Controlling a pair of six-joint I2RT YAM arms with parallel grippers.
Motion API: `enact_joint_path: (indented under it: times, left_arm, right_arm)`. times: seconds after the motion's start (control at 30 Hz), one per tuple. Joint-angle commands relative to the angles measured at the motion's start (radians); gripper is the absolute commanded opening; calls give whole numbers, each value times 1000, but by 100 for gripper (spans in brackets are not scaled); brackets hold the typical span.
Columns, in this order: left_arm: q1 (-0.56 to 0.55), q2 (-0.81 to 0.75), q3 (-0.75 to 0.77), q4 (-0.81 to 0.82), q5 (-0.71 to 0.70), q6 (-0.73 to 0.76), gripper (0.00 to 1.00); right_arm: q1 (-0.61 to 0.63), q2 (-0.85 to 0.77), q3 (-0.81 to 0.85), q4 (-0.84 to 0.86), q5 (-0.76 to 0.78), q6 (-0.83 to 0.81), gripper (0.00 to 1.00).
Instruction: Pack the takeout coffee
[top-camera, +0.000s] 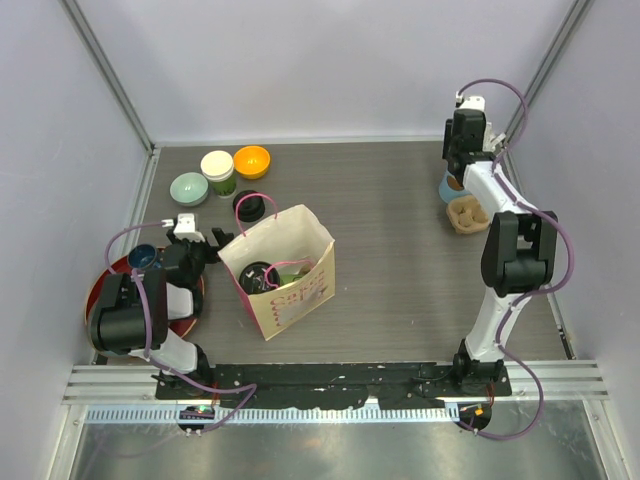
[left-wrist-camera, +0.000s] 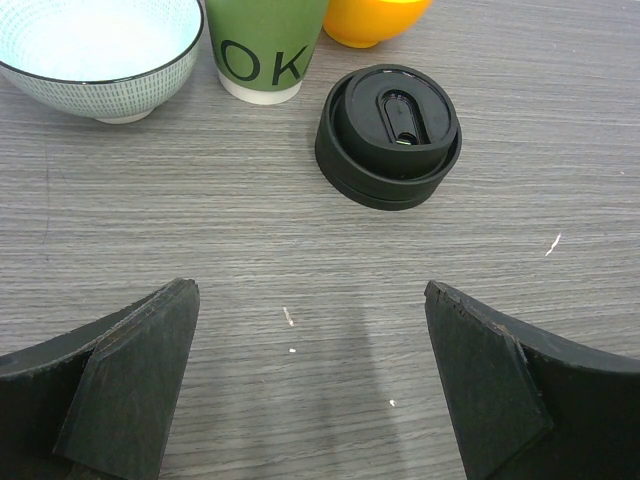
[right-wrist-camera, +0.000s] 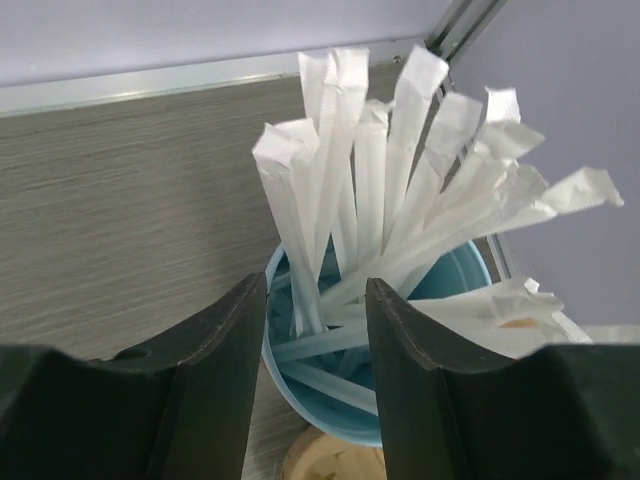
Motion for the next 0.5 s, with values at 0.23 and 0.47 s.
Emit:
enact_joint_path:
  times: [0.23,0.47]
  left_arm:
    - [5,-23,22,30,12,22,100]
    - [5,-24,22,30,10,21,100]
  right_arm:
    - [0,125,244,-34,75,-70,41]
    - [2,128,244,-34,60,-70,15]
